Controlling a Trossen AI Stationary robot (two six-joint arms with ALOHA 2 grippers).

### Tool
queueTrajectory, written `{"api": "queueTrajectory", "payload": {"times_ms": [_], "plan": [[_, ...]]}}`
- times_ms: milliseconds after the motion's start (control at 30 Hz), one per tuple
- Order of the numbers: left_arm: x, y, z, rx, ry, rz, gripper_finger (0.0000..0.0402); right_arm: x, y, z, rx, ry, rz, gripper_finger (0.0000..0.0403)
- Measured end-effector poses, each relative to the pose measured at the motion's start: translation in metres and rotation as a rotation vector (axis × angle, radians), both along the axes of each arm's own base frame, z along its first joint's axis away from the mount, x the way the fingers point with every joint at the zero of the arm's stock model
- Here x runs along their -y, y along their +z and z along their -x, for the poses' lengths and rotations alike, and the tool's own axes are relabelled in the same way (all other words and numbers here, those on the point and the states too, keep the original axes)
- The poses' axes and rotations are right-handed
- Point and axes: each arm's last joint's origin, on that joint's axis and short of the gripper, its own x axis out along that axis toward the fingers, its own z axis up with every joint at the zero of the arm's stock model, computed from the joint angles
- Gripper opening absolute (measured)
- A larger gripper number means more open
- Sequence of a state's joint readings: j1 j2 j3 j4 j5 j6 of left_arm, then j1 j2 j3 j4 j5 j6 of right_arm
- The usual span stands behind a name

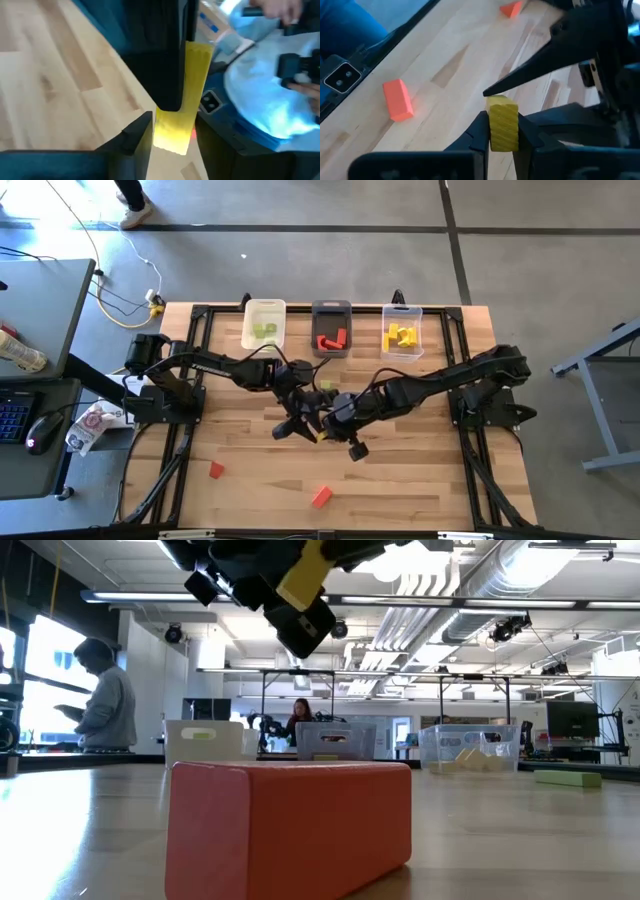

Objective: Sort & place blocks by color
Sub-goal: Put the yellow block into the transparent bin

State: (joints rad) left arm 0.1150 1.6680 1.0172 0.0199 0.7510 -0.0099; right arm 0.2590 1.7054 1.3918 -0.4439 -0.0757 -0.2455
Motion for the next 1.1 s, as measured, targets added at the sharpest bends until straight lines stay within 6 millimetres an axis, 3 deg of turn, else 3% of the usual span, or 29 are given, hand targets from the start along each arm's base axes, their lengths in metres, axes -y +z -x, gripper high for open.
{"api": "queueTrajectory", "payload": {"times_ms": [367,833,1100], "plan": [[-0.006,-0.004,0.0,-0.05,0.148,-0.097,0.0189,0.003,-0.011,0.011,-0.187,-0.116,-0.029,0.003],[-0.014,-0.019,0.009,-0.241,0.358,-0.281,0.018,0.019,-0.024,0.035,-0.401,-0.545,0.156,0.0029],[-0.014,-0.021,0.012,-0.274,0.385,-0.314,0.018,0.043,-0.028,0.05,-0.502,-0.815,0.267,0.0028]]}}
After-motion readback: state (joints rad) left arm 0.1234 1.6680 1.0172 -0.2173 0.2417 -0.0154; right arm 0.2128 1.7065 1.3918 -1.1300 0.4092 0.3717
